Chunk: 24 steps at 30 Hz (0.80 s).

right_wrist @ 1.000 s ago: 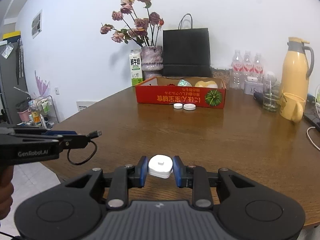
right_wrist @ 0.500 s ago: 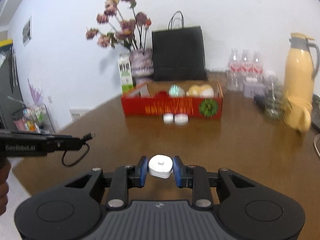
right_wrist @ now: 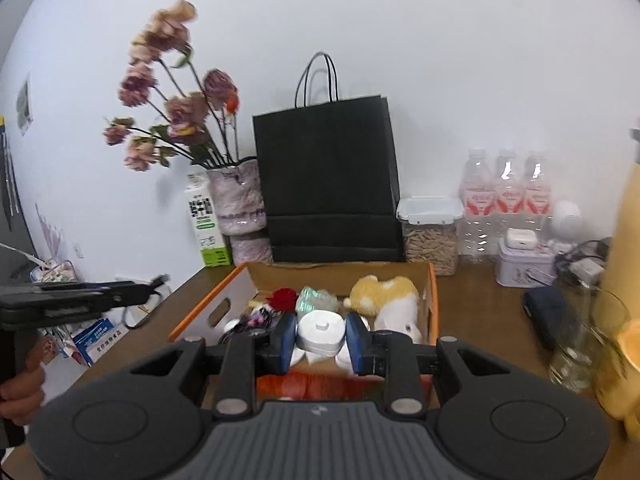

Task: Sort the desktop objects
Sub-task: 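Carry the cable and white cap over the box and lower them in, then open both tools to release the cable and cap into the box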

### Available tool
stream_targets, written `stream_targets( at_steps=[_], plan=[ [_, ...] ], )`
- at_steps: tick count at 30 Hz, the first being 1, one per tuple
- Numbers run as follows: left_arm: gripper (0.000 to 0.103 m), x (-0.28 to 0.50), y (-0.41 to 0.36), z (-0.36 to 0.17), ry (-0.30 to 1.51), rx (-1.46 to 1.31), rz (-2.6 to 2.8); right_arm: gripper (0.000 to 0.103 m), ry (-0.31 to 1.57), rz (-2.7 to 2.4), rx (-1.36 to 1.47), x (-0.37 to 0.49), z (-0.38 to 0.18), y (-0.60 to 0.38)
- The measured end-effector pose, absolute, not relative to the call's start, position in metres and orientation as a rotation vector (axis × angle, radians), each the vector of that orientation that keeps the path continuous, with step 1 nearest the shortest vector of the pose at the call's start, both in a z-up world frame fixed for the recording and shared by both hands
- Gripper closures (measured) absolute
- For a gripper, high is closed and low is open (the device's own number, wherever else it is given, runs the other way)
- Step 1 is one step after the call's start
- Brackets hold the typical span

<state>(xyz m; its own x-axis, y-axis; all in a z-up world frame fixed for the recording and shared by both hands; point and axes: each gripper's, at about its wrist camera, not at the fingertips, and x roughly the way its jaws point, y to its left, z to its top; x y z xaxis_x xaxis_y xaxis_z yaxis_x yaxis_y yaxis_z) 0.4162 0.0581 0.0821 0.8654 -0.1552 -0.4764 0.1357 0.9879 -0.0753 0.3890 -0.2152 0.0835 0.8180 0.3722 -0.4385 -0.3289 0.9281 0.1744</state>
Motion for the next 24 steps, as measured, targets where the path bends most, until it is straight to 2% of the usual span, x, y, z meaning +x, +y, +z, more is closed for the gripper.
stream_targets(
  at_steps=[9,18,20,24],
  plan=[
    [0.078,0.538,0.033,0.028,0.717,-0.015,-0.169,0.077,0.7,0.34,0.144,0.53,0.045,-0.189],
    [0.078,0.58,0.025,-0.01,0.777,0.018,-0.187,0.076,0.832,0.355,0.163,0.593,-0.006,-0.161],
    [0.077,0.584,0.026,-0.009,0.779,0.017,-0.181,0.072,0.84,0.351,0.163,0.597,-0.009,-0.153],
    [0.065,0.582,0.032,0.001,0.761,0.019,-0.18,0.064,0.807,0.362,0.135,0.593,-0.004,-0.145]
  ],
)
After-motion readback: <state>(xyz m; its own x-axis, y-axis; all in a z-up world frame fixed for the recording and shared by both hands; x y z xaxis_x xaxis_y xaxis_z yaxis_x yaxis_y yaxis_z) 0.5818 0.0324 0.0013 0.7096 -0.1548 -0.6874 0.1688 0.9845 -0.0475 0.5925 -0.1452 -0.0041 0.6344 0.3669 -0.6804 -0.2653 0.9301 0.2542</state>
